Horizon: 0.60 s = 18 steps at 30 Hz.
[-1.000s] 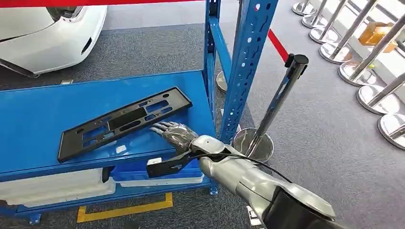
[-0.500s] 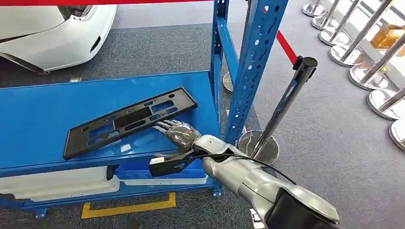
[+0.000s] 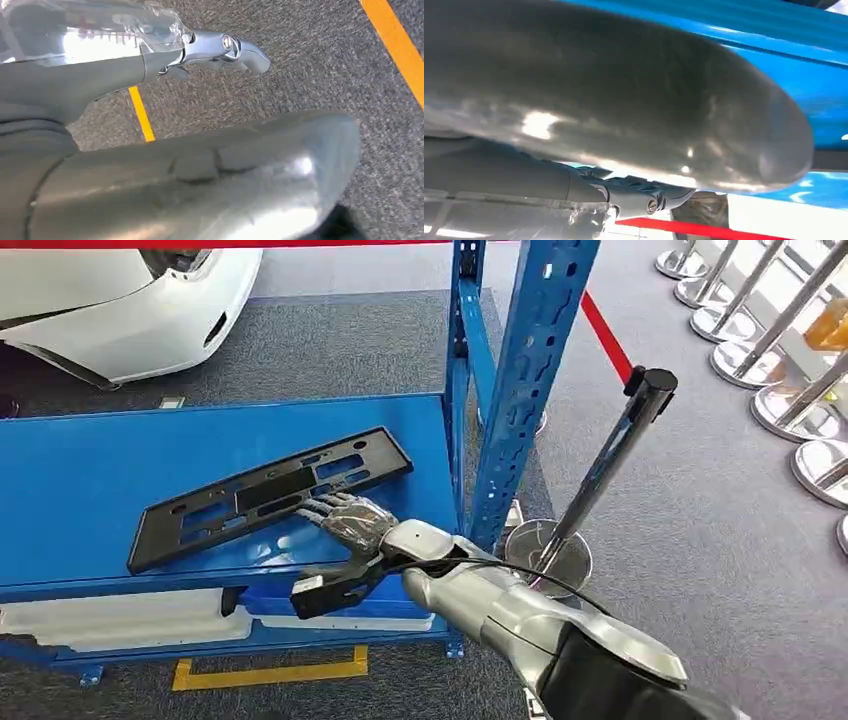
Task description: Take the parts from the cabinet and place them on the table.
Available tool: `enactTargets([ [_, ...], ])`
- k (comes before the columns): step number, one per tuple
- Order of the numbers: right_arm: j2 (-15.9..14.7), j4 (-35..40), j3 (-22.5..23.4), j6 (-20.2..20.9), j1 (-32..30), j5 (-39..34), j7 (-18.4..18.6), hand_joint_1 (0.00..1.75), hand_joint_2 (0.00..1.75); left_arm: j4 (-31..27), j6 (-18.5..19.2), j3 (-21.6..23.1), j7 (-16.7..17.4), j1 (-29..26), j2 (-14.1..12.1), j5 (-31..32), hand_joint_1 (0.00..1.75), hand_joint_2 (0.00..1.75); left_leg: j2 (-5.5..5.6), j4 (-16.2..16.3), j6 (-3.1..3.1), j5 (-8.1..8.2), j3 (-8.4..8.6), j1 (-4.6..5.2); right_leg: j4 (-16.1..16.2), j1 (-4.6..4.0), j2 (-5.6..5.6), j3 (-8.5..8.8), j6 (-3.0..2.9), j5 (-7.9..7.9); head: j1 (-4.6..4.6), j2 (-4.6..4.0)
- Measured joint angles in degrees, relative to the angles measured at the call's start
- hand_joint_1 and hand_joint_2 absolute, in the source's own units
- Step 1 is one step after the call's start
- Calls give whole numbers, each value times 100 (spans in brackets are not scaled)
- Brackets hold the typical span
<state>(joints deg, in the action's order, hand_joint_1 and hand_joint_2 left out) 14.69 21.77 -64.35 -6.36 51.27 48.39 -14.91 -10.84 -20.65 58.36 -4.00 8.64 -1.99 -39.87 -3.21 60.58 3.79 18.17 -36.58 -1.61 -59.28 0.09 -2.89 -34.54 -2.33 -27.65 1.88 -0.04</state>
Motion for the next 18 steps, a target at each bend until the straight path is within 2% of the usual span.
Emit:
enactTargets([
  [1,0,0,0,0,8,4,0,0,0,0,0,-7,-6,13,0,2,0,0,10,-79,-73,26,25,75,-49,-52,-25,-10,38,-29,63,2],
  [2,0,0,-4,0,6,9,-2,0,0,0,-2,-17,-9,12,0,4,0,0,73,-62,-147,20,6,59,-26,-53,-64,-6,53,-32,13,0],
  [3,0,0,-9,-2,7,15,-4,0,0,0,-4,-33,-9,5,0,2,0,0,117,-64,-174,29,-1,68,-16,-63,-101,7,68,-41,-54,2],
  [4,0,0,-11,-2,7,15,-4,0,0,0,-11,-46,-9,-2,0,2,0,0,163,-62,-215,30,-7,93,-8,-37,-147,23,95,-47,-79,0],
  [5,0,0,-11,-7,7,20,-4,0,0,0,-15,-52,-9,-4,0,2,0,0,208,-97,-271,10,22,81,-30,-25,-178,32,147,-92,-77,0],
  [6,0,0,-17,-9,7,28,-4,0,0,0,-20,-63,-9,-6,0,4,0,0,237,-107,-298,1,31,68,-150,4,-30,13,175,-181,-99,0],
  [7,0,0,-22,-13,15,31,-7,0,0,2,-33,-81,-9,4,-9,0,0,0,267,-108,-332,4,32,67,-458,12,124,-139,181,-371,-138,2],
  [8,0,0,-28,-13,13,33,-7,0,0,2,-35,-90,-9,12,-11,2,0,0,296,-108,-359,6,32,74,-933,17,199,-368,183,-606,-186,2],
  [9,-9,0,-35,-13,2,35,-7,0,0,2,-35,-92,-9,11,-11,2,0,0,339,-107,-368,11,32,87,-1417,13,234,-621,180,-797,-234,0],
  [10,-15,0,-44,-13,-12,37,-7,0,0,2,-33,-92,-9,6,-11,2,0,0,385,-105,-375,15,33,104,-1813,11,253,-848,169,-904,-280,2],
  [11,-20,0,-52,-13,-22,39,-7,0,0,2,-33,-92,-9,-3,-11,4,0,0,424,-104,-381,19,37,121,-1941,7,260,-953,148,-865,-306,2],
  [12,-20,0,-61,-13,-25,39,-7,0,0,2,-33,-92,-9,-6,-11,4,0,0,469,-104,-385,22,46,131,-1789,-4,268,-919,114,-693,-324,2],
  [13,-20,0,-70,-13,-23,41,-7,0,0,2,-33,-92,-9,-2,-11,4,0,0,516,-103,-389,28,63,138,-1374,-29,286,-751,62,-422,-341,2],
  [14,-17,0,-74,-15,-17,41,-7,0,0,2,-33,-94,-9,3,-11,4,0,0,562,-103,-390,38,88,139,-791,-62,326,-491,5,-100,-354,2],
  [15,-20,0,-79,-15,-9,42,-7,0,0,0,-33,-94,-9,4,-9,4,0,0,593,-106,-381,51,108,135,-262,-100,424,-255,-52,166,-363,2],
  [16,-20,0,-81,-17,-2,41,-7,0,0,2,-33,-96,-7,5,-2,7,0,0,615,-112,-365,57,100,147,-93,-108,527,-160,-96,100,-350,0],
  [18,-20,0,-85,-20,4,44,-7,0,0,2,-31,-94,-9,-6,0,4,0,0,671,-133,-304,43,88,103,-6,-139,494,-148,-91,126,-369,0],
])
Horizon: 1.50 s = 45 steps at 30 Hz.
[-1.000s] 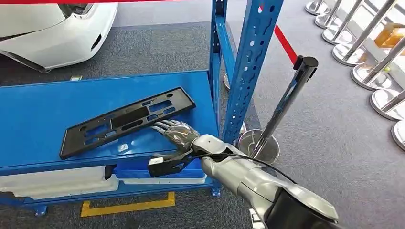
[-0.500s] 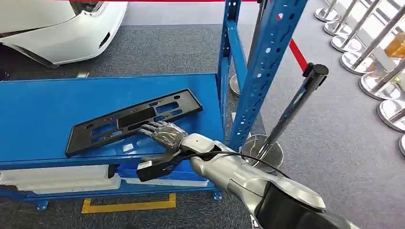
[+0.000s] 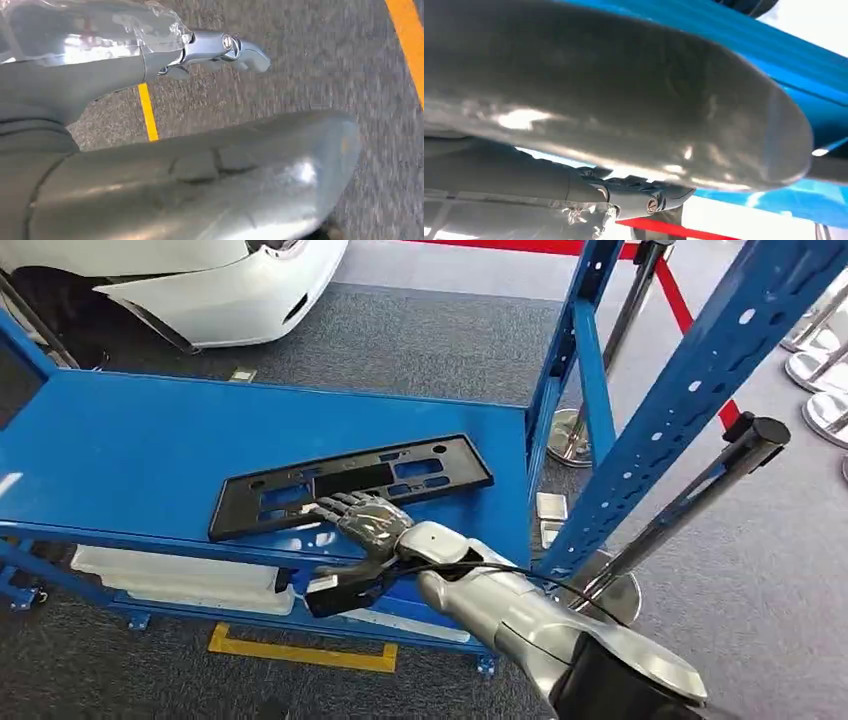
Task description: Take the parts from the cabinet and place them on the table.
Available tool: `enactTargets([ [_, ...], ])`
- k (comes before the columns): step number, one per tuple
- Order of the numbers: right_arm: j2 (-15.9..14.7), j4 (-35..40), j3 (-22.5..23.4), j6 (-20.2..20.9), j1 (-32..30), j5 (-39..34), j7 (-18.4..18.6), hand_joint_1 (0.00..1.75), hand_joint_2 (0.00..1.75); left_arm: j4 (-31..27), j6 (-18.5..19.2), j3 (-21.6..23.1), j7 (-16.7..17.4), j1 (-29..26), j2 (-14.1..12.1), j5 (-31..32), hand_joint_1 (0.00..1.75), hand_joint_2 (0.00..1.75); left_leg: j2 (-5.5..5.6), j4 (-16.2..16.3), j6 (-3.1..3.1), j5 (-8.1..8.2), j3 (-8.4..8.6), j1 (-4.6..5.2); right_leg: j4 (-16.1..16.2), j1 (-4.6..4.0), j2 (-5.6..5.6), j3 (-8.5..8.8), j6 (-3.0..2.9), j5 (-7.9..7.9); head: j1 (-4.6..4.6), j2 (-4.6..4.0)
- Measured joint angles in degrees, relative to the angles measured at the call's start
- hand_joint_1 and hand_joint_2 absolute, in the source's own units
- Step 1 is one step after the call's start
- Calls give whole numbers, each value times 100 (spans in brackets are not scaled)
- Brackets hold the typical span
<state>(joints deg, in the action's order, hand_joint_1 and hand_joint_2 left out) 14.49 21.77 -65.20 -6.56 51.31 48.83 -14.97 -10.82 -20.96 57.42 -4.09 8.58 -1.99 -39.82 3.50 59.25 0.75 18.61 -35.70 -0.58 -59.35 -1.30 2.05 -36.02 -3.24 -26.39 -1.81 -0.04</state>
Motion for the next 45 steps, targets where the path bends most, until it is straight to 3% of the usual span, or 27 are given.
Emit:
enactTargets([
  [2,15,0,-4,-2,8,0,0,0,0,0,-2,0,0,-14,0,2,0,0,42,-46,64,-11,15,11,88,9,-42,41,-27,27,-26,0],
  [3,33,0,-7,-4,9,2,0,0,0,0,-2,-2,0,-19,-2,2,0,0,-21,30,70,43,32,8,198,90,-111,115,-30,82,-18,2],
  [4,37,0,-9,-7,17,2,-2,0,0,0,-2,-2,0,-16,-4,2,0,0,-148,195,111,167,-28,39,262,85,-123,162,-45,91,26,2],
  [5,39,0,-9,-9,28,4,-4,0,0,0,-2,-4,0,-9,-2,2,0,0,-205,538,147,378,-190,22,265,86,-166,180,-80,88,96,0],
  [7,37,-2,-11,-7,15,4,-4,0,0,0,-2,-4,0,-7,-2,2,0,0,-261,1436,214,757,-632,-30,250,85,-239,193,-86,64,155,0],
  [8,37,0,-11,-7,5,4,-4,0,0,0,-2,-4,0,-20,-4,2,0,0,-276,1681,246,794,-771,-61,237,91,-262,189,-77,52,170,2],
  [9,37,0,-15,-7,-2,4,-4,0,0,0,-4,-4,2,-29,-4,2,0,0,-293,1645,275,699,-767,-89,225,102,-281,194,-61,37,190,0],
  [10,37,-2,-17,-7,-3,4,-4,0,0,0,-2,-4,0,-31,-4,2,0,0,-308,1359,305,493,-635,-119,205,119,-298,200,-36,16,214,0],
  [12,41,0,-20,-7,0,4,-4,0,0,0,-4,-4,0,-25,-7,2,0,0,-407,280,385,-43,-92,-183,106,167,-332,208,45,-61,247,2],
  [13,42,0,-20,-7,0,4,-4,0,0,0,-2,-4,2,-22,2,2,0,0,-495,73,397,38,-9,-165,64,154,-341,187,92,-101,284,0],
  [14,44,0,-22,-7,3,7,-4,0,0,0,-2,-4,0,-19,2,2,0,0,-385,12,285,-6,-21,-137,-11,121,-343,160,138,-136,337,2],
  [17,44,0,-33,-7,2,4,-4,0,0,0,-2,-4,2,-25,4,2,0,0,-353,25,157,-5,-31,-109,23,148,-355,159,192,-154,216,2],
  [19,39,0,-48,-7,2,7,-11,0,0,2,-4,-9,4,-26,-2,2,0,0,-328,29,160,-4,-33,-91,25,146,-346,170,1,-150,173,0],
  [22,39,0,-68,-7,3,44,-26,0,0,2,0,-13,4,-30,-2,15,0,0,-310,29,134,-2,-34,-72,50,153,-346,188,-19,-138,107,0],
  [27,50,0,-83,-7,5,122,-26,0,0,2,227,-15,-4,-27,-9,72,0,0,-314,31,89,10,-35,-54,88,166,-348,204,37,-113,39,0],
  [31,48,-2,-96,41,46,288,367,0,0,2,249,-35,-85,-46,-11,15,0,0,-318,32,88,11,-35,-51,115,183,-351,213,215,-109,13,2],
  [45,-512,-24,-125,350,470,590,1091,0,0,7,35,-181,-315,-216,-11,-153,0,0,-331,3,105,0,-13,-55,111,160,-350,209,236,-112,61,0],
])
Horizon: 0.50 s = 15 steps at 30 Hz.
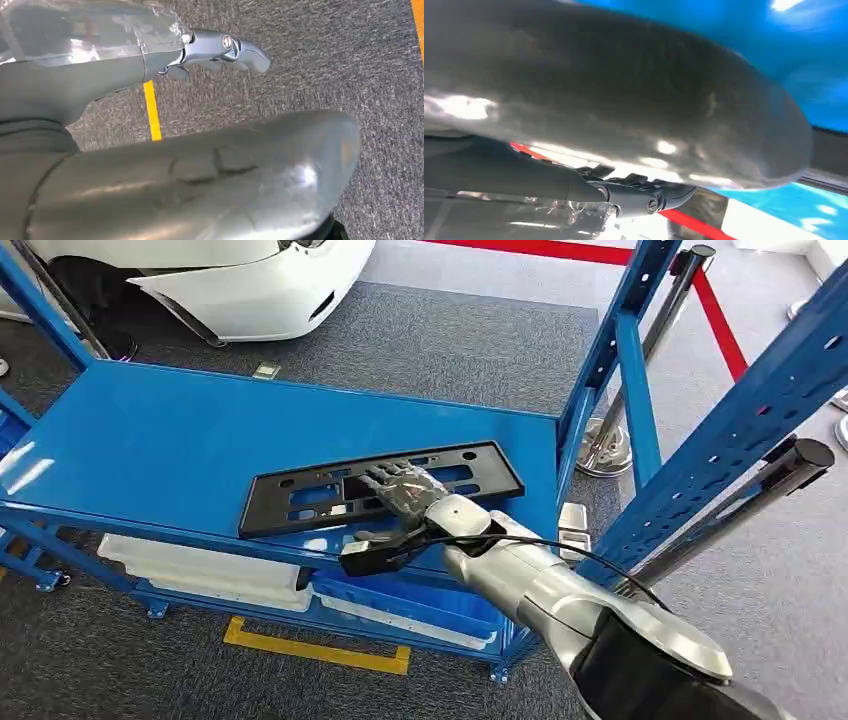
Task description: Take the parts from the cabinet and place them on the table.
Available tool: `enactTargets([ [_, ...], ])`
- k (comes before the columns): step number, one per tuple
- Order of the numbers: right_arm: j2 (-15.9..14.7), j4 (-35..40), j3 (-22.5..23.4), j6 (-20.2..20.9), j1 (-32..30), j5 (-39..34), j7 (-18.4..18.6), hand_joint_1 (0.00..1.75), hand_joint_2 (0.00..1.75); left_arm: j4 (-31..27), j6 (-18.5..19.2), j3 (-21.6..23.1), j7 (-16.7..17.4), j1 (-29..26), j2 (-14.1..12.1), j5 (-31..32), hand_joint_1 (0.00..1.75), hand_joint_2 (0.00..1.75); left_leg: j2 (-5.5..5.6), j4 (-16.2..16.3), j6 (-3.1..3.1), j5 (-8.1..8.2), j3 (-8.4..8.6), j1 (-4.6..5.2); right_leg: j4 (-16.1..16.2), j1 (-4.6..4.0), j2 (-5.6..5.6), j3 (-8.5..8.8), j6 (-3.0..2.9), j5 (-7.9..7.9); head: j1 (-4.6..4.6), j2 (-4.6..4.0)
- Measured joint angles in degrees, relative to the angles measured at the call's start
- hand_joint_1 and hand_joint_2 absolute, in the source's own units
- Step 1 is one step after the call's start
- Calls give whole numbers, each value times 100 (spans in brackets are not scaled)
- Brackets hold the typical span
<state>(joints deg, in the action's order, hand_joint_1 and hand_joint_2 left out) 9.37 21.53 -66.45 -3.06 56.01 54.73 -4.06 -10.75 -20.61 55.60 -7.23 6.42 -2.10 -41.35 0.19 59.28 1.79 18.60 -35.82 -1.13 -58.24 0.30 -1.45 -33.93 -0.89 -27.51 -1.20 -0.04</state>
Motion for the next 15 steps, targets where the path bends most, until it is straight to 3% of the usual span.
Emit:
enactTargets([
  [5,-181,0,-11,63,147,85,100,0,0,0,223,-9,-66,-17,-2,42,0,0,0,-9,5,-4,5,-1,-1,0,0,-1,-1,-1,11,0],
  [13,-295,0,-11,107,168,87,103,0,0,0,260,-61,-111,-20,-2,42,0,0,0,-16,8,-5,8,-2,-2,-1,0,0,-2,-2,26,2],
  [14,-304,0,-11,107,168,85,100,0,175,0,260,-70,-111,-20,-2,42,0,0,0,-16,8,-5,8,-2,-2,-2,0,0,-2,-2,26,0],
  [15,-312,0,-11,107,168,85,100,0,175,0,260,-79,-111,-21,-2,42,0,0,0,-17,8,-5,8,-2,-2,-1,0,0,-2,-2,28,2],
])
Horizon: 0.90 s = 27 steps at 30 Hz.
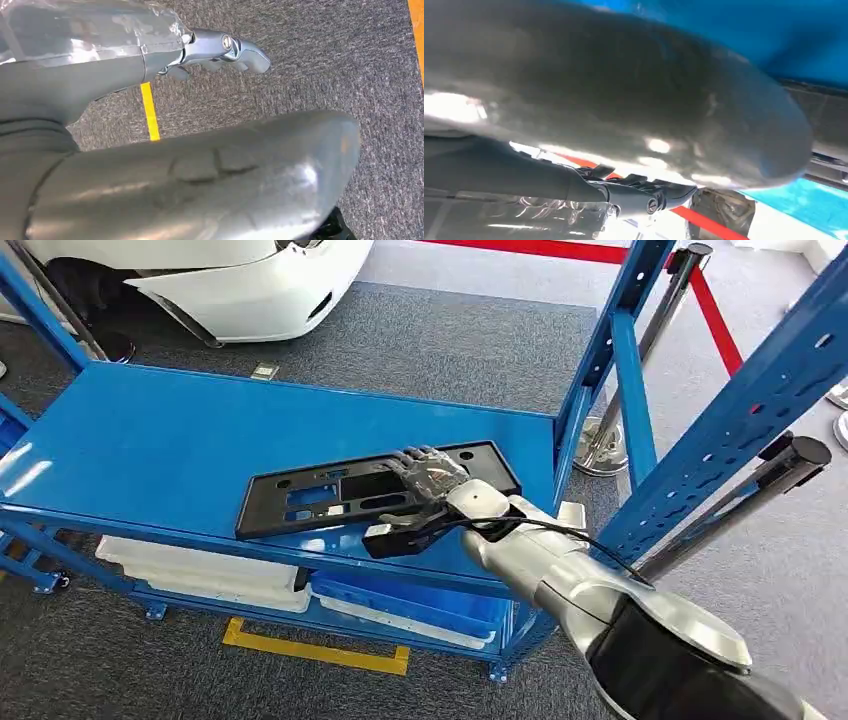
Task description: Take the parts from the cabinet and place them on the table.
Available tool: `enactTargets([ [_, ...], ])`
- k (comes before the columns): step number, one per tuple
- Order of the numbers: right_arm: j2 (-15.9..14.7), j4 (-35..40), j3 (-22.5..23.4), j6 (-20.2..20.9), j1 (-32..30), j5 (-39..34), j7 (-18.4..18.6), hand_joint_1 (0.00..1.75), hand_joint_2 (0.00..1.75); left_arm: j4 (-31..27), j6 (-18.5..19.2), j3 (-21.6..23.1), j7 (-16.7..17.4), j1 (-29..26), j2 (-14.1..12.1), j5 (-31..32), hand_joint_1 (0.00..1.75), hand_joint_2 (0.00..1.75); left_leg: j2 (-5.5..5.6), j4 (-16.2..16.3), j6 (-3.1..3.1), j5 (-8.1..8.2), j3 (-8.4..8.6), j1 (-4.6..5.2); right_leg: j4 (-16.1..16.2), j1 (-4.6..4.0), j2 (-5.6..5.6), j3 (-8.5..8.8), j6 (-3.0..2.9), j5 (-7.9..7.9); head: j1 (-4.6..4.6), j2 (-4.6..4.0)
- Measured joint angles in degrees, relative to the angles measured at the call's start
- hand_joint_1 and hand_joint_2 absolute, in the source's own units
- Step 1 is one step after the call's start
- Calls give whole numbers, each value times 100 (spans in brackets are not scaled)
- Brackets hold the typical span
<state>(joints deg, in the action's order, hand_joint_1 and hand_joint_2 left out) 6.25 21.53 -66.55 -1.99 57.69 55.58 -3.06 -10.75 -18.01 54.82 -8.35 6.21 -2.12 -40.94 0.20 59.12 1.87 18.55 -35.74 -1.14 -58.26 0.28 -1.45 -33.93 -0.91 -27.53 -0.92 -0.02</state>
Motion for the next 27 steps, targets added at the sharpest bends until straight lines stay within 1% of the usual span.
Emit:
enactTargets([
  [10,-61,0,0,138,-1,-72,-59,0,175,2,-2,-22,-7,0,0,39,0,0,0,0,0,0,0,1,0,1,0,0,0,0,-2,0],
  [16,-112,0,0,166,-15,-109,-136,0,175,4,-2,-22,-7,0,-2,79,0,0,0,0,0,0,1,1,0,0,0,-1,0,0,2,0],
  [27,-184,0,0,212,-62,-114,-140,0,175,4,0,-22,-7,4,-11,101,0,0,0,-2,0,0,4,0,1,0,0,1,0,0,11,0],
])
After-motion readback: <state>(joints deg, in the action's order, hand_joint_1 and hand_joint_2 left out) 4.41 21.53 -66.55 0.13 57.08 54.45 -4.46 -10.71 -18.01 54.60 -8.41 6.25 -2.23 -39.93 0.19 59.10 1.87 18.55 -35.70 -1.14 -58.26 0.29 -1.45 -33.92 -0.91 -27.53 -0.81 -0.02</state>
